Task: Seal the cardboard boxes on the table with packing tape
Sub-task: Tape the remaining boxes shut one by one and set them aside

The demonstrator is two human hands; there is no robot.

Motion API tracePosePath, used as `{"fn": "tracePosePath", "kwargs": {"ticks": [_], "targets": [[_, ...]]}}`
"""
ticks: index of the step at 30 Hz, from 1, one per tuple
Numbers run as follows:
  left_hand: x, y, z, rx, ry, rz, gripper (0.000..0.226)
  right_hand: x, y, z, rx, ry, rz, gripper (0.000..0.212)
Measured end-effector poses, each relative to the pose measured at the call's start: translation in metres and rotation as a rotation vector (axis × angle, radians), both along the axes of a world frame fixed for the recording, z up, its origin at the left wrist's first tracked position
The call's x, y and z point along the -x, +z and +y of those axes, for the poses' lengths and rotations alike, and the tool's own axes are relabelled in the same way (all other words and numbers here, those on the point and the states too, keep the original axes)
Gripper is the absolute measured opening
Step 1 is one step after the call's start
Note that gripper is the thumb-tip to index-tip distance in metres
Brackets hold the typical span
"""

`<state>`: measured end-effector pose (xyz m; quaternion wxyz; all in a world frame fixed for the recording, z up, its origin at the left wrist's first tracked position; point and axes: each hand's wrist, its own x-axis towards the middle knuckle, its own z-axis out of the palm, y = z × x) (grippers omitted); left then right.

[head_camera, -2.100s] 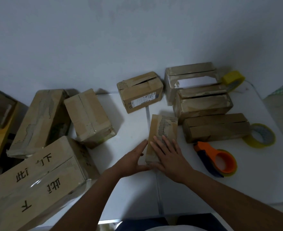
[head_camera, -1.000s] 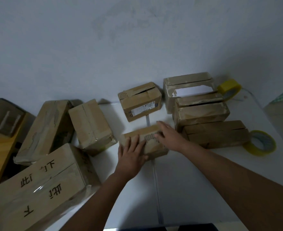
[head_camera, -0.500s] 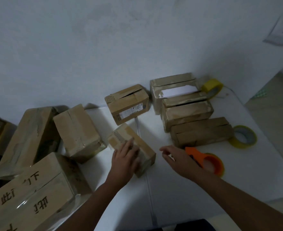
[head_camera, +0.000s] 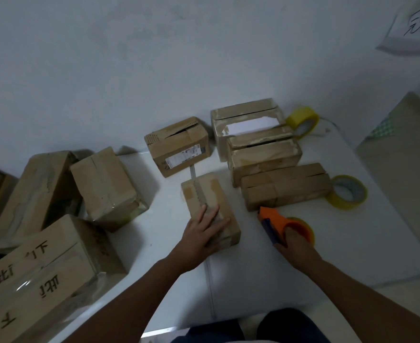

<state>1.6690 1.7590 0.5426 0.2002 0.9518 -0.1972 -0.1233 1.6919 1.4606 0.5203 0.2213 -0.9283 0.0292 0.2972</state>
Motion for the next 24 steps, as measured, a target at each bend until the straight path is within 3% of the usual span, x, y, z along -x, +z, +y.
{"fn": "tracePosePath", "kwargs": {"ticks": [3, 6, 9, 12, 17, 19, 21, 24], "targets": [[0.006, 0.012, -0.009, -0.094, 0.017, 0.009, 0.069, -0.002, 0.002, -0.003, 0.015, 0.041, 0.033, 0.036], [0.019, 0.01, -0.011, -0.017, 0.075, -0.108, 0.067, -0.003, 0.009, -0.01, 0.085, 0.121, 0.05, 0.016], [0.03, 0.0, -0.011, 0.036, 0.144, -0.159, 0.071, -0.007, 0.022, -0.022, 0.111, 0.171, 0.007, 0.009], [0.032, 0.001, -0.018, 0.073, 0.191, -0.172, 0.074, -0.012, 0.039, -0.043, 0.002, 0.145, -0.04, 0.029], [0.031, 0.002, -0.03, 0.051, 0.298, -0.114, 0.071, -0.012, 0.062, -0.064, -0.205, 0.049, -0.04, 0.013], [0.028, 0.016, -0.043, 0.173, 0.409, -0.111, 0.054, -0.01, 0.066, -0.064, -0.265, -0.027, -0.039, 0.012], [0.024, 0.04, -0.06, 0.444, 0.594, -0.078, 0.037, -0.007, 0.071, -0.061, -0.299, -0.05, -0.065, 0.015], [0.014, 0.071, -0.082, 0.858, 0.853, 0.221, 0.023, -0.005, 0.081, -0.054, -0.336, -0.073, -0.147, 0.031]]}}
